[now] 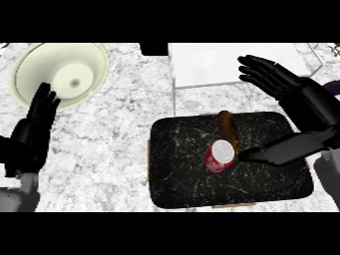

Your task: Pick the can from the tray and place it in the tiered shelf

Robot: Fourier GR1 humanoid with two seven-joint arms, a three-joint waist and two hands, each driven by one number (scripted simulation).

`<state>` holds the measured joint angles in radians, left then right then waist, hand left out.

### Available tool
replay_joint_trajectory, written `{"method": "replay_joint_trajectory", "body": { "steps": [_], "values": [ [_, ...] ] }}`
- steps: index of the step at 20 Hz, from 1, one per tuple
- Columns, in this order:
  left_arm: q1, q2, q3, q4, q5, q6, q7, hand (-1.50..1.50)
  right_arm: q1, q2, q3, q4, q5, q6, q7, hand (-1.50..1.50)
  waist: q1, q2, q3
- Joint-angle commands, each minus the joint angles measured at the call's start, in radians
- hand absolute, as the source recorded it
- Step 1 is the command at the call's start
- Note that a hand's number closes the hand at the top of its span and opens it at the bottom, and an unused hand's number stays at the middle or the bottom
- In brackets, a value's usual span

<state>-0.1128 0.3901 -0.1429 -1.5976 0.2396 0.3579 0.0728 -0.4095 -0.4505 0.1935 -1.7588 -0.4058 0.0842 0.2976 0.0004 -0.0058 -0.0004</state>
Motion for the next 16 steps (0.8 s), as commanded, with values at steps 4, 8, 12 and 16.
{"method": "replay_joint_trajectory", "body": {
  "steps": [4,8,12,16],
  "values": [
    [0.023,-0.002,0.015,-0.018,-0.003,0.003,-0.005,0.00,-0.155,-0.187,0.128,-0.130,0.043,0.168,0.289,-1.50,0.007,-0.001,-0.003],
    [0.036,0.000,-0.018,-0.060,-0.018,-0.001,0.024,0.00,-0.246,-0.275,0.228,-0.203,0.202,0.215,0.413,-1.50,0.013,-0.005,-0.004],
    [0.016,-0.006,-0.017,-0.055,-0.022,-0.001,0.041,0.00,-0.349,-0.256,0.347,-0.232,0.276,0.250,0.612,-1.50,0.013,-0.001,-0.003],
    [0.052,-0.030,-0.023,-0.078,-0.054,0.022,0.026,0.00,-0.401,-0.168,0.391,-0.247,0.279,0.262,0.812,-1.50,0.006,0.001,-0.002]
  ]
}}
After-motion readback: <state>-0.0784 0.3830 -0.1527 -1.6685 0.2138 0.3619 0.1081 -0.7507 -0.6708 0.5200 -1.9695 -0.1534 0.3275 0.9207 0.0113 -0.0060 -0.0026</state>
